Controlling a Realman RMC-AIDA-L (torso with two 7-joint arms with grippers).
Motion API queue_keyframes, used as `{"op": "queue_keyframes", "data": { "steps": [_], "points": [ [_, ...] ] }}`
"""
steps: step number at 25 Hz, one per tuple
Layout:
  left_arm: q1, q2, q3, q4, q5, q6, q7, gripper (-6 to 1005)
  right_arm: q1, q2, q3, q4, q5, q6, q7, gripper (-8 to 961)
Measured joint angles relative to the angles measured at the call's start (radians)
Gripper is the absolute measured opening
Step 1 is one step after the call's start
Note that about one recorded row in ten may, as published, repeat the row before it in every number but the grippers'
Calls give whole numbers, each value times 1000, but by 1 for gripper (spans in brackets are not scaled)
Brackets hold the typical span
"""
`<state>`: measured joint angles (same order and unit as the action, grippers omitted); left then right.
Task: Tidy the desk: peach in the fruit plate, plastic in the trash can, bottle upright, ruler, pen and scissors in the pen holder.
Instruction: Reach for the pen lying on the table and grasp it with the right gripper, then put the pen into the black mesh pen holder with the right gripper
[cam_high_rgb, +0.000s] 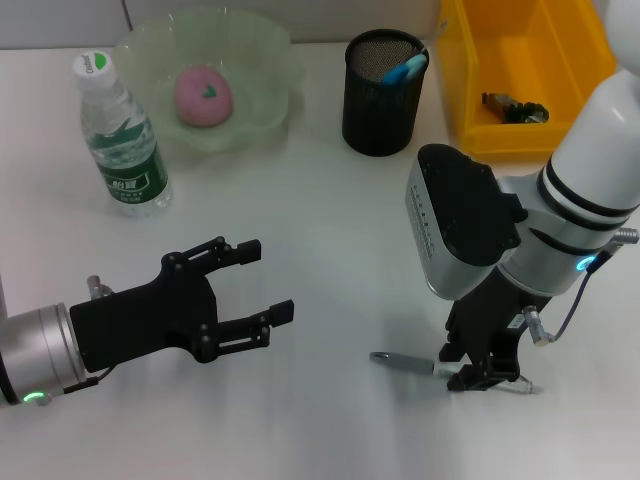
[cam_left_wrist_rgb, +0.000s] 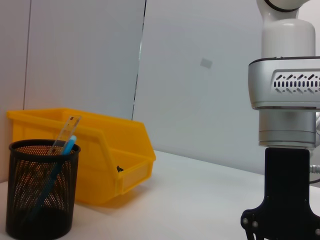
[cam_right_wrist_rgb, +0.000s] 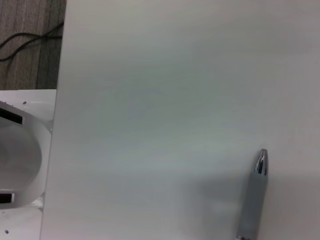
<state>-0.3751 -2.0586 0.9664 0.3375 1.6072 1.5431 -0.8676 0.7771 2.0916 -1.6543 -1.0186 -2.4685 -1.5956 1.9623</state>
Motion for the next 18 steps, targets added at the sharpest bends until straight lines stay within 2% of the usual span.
{"op": "queue_keyframes", "data": {
  "steps": [6, 11, 18],
  "points": [
    [-1, 0, 0, 0, 0, 0, 1, 827, -1, 1, -1, 0, 0, 0, 0, 291],
    [0, 0, 0, 1, 0, 0, 1, 828, -1, 1, -4, -4, -1, 0, 0, 141],
    [1, 0, 0, 10, -2, 0, 0, 827, -1, 0, 8, -18, -1, -5, 0, 116]
  ]
}}
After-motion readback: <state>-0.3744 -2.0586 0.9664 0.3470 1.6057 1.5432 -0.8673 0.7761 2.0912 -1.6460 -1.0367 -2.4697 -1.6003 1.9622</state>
